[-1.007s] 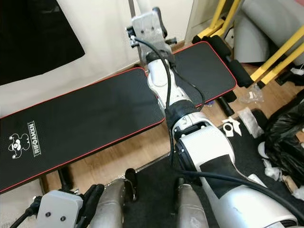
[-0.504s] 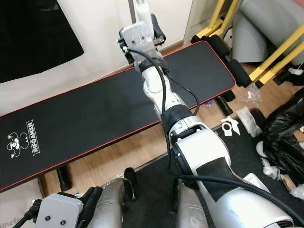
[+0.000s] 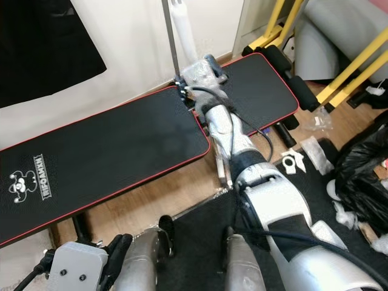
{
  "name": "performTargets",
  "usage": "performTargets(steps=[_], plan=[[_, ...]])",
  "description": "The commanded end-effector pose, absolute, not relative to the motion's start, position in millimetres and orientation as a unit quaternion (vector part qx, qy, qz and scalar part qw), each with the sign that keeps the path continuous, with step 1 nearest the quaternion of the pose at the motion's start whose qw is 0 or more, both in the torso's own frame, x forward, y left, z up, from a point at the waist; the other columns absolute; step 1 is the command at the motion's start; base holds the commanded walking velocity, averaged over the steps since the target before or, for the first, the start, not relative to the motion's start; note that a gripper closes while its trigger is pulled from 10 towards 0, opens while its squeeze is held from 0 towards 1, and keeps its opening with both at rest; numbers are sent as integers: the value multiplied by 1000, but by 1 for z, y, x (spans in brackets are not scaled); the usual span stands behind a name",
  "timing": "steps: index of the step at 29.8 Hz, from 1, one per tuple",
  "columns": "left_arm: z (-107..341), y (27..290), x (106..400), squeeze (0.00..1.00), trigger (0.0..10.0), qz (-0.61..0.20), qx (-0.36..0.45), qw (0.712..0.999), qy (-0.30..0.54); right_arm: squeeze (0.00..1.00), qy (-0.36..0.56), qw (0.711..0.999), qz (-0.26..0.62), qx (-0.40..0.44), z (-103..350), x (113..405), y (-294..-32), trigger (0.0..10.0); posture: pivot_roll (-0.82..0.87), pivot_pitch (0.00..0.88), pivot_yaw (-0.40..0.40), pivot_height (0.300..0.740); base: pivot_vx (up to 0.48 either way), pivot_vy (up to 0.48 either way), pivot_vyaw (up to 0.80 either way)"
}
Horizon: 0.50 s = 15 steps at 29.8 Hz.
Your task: Sweep floor
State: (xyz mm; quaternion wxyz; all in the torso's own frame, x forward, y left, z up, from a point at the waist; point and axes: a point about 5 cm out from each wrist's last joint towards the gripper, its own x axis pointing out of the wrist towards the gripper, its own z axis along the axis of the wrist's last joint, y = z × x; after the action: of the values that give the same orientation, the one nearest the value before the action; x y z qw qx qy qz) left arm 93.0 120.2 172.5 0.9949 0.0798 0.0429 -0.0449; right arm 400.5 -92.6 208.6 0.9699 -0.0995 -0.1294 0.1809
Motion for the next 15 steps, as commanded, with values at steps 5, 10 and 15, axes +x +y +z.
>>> performTargets(steps=[5, 10, 15], plan=[[176, 117, 113, 0, 10000, -71, 44, 996, 23, 0, -101, 974, 204, -4, 201, 379, -120, 10000, 43, 338, -68, 740, 0, 0, 0], [172, 123, 132, 0, 10000, -88, 53, 995, 8, 0, -49, 973, 196, 115, 199, 361, -135, 10000, 15, 290, -54, 740, 0, 0, 0], [167, 124, 141, 0, 10000, -112, 63, 992, 7, 0, -58, 959, 247, 131, 188, 341, -138, 10000, -12, 242, -44, 740, 0, 0, 0]])
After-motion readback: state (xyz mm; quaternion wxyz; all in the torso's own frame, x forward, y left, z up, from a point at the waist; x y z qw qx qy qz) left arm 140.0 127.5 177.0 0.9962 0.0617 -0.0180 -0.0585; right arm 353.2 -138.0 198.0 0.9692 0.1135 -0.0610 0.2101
